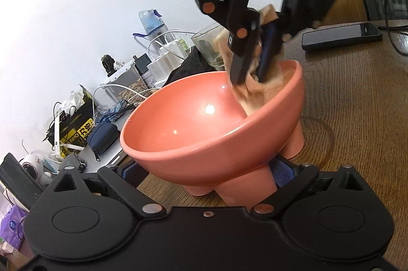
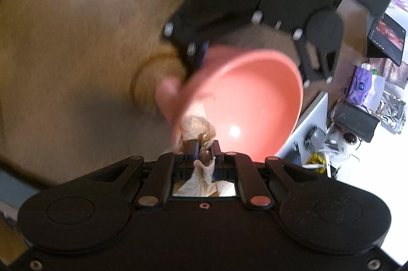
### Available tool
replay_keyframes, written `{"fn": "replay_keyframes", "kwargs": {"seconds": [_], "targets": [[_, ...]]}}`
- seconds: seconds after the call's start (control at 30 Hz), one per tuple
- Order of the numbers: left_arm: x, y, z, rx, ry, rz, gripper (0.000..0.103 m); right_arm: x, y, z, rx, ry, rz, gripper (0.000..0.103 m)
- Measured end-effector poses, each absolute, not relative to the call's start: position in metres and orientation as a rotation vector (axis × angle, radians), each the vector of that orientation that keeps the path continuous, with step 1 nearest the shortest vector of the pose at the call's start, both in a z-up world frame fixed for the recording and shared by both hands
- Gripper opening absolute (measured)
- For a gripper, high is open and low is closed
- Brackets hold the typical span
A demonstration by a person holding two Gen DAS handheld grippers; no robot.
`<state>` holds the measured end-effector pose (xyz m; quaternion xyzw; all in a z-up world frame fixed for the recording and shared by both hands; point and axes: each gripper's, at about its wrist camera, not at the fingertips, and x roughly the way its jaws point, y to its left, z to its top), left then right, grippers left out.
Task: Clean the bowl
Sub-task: 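Rub the towel along the bowl's inner wall with the right gripper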
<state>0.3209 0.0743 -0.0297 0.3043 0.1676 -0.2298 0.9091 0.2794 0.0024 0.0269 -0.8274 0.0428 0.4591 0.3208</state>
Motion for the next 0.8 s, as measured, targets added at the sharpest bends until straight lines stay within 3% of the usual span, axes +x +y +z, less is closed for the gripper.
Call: {"fn": "replay_keyframes", "kwargs": {"seconds": [0.37,0.8], "targets": [[0.321,0.074,-0.029,0.628,0.345,-0.474,0.097,0.304,0.047,0.046,-2.103,-0.098,1.162,0.01],[0.322,0.074,-0.029,0.627,0.347,-0.475,0.097,0.332,0.018,0.024,-2.232,0.008,1.054,0.01]]}}
